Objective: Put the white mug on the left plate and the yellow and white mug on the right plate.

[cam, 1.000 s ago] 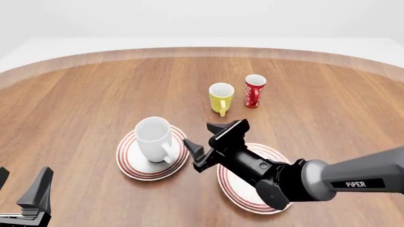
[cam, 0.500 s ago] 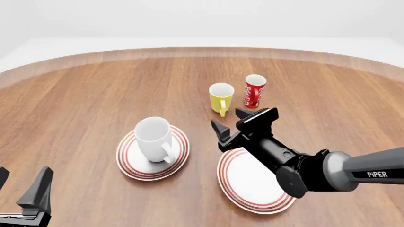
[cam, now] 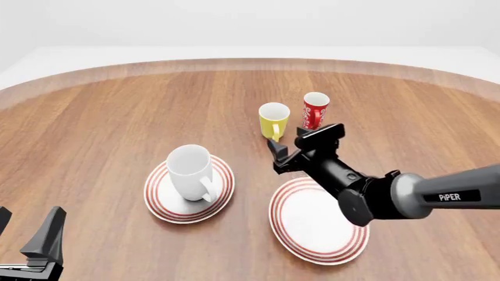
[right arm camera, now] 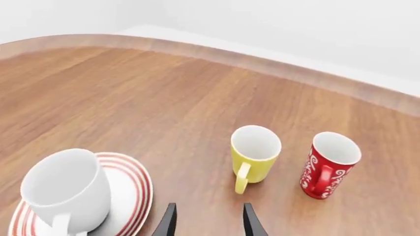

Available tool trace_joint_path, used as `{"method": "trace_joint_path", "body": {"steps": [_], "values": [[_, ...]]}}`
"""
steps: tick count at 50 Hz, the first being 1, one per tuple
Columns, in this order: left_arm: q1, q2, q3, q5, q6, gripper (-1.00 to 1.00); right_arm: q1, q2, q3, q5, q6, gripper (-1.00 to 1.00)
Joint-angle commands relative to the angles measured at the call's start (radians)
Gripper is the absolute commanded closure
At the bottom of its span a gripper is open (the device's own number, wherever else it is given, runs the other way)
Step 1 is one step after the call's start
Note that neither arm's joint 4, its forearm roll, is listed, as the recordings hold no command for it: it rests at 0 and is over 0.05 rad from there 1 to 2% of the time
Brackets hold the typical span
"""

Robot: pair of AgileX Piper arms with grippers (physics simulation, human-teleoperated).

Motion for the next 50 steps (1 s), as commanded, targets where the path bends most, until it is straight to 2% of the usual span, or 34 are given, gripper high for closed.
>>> {"method": "trace_joint_path", "body": {"steps": [1, 36, 50], "values": [[0.000, 0.000, 0.000, 0.000, 0.000, -1.00, -0.006, 0.042, -0.052, 0.024, 0.022, -1.00], [0.000, 0.000, 0.000, 0.000, 0.000, -1.00, -0.080, 0.172, -0.188, 0.048, 0.049, -1.00], [0.000, 0.000, 0.000, 0.000, 0.000, -1.00, -0.093, 0.206, -0.251, 0.082, 0.033, -1.00]]}}
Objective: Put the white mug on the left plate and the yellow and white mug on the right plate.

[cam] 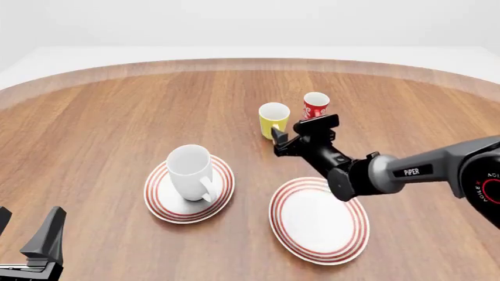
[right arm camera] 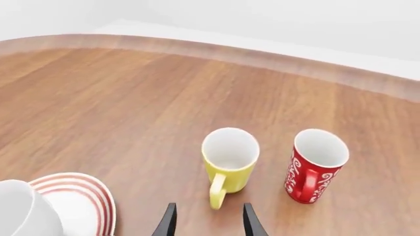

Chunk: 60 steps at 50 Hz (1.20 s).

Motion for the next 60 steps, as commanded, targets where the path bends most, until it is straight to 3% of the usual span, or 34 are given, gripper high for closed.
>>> {"method": "trace_joint_path", "body": {"steps": [1, 35, 60], "values": [[0.000, 0.000, 0.000, 0.000, 0.000, -1.00, -0.012, 0.032, -0.055, 0.028, -0.009, -1.00], [0.000, 0.000, 0.000, 0.000, 0.000, -1.00, -0.016, 0.195, -0.240, 0.101, 0.001, -1.00], [0.000, 0.000, 0.000, 0.000, 0.000, -1.00, -0.014, 0.279, -0.304, 0.118, 0.014, -1.00]]}}
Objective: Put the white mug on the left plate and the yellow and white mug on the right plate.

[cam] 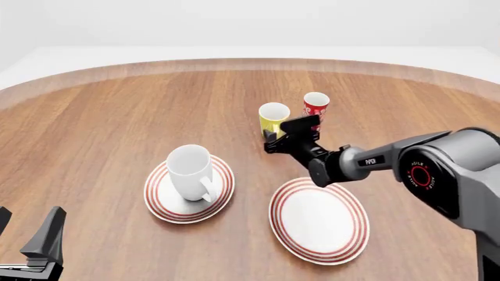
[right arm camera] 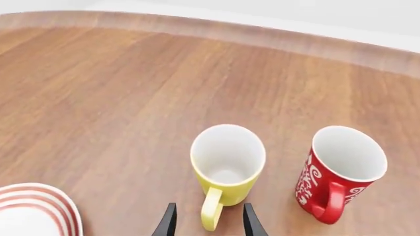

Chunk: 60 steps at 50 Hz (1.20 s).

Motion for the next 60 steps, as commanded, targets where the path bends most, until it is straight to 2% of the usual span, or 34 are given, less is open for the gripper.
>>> {"method": "trace_joint_path", "body": {"steps": [1, 27, 35, 36, 60], "values": [[0.000, 0.000, 0.000, 0.000, 0.000, -1.00, 0.001, 0.038, -0.031, 0.009, 0.007, -1.00], [0.000, 0.000, 0.000, 0.000, 0.000, -1.00, -0.007, 0.124, -0.097, 0.038, 0.026, -1.00], [0.000, 0.000, 0.000, 0.000, 0.000, -1.00, 0.012, 0.132, -0.104, 0.045, 0.036, -1.00], [0.000, 0.000, 0.000, 0.000, 0.000, -1.00, 0.013, 0.130, -0.102, 0.045, 0.036, 1.00], [0.000, 0.000, 0.000, 0.000, 0.000, -1.00, 0.042, -0.031, 0.068, -0.031, -0.013, 1.00]]}}
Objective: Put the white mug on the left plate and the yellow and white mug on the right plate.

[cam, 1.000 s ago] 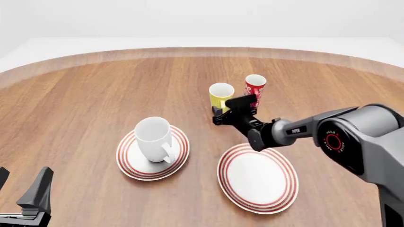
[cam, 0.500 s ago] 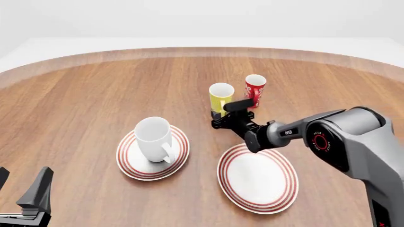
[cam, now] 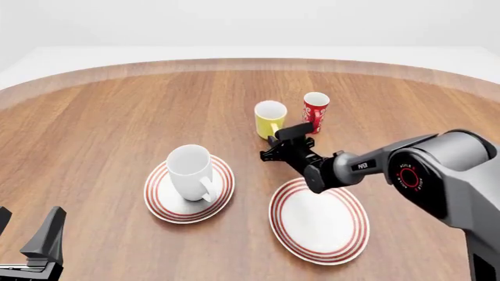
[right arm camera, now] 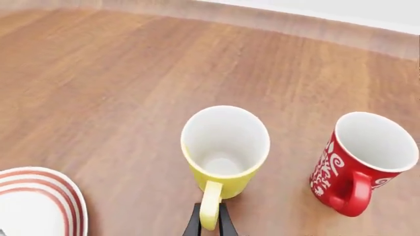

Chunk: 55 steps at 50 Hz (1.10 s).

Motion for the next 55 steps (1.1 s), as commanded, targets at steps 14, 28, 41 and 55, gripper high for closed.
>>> {"method": "trace_joint_path", "body": {"steps": [14, 28, 41, 55], "values": [[0.000, 0.000, 0.000, 0.000, 0.000, -1.00, 0.030, -0.180, 0.206, -0.084, -0.038, 1.00], [0.000, 0.000, 0.000, 0.000, 0.000, -1.00, 0.041, -0.258, 0.313, -0.131, -0.058, 1.00], [0.000, 0.000, 0.000, 0.000, 0.000, -1.00, 0.033, -0.357, 0.465, -0.204, -0.069, 1.00], [0.000, 0.000, 0.000, 0.000, 0.000, -1.00, 0.031, -0.471, 0.609, -0.246, -0.092, 1.00]]}}
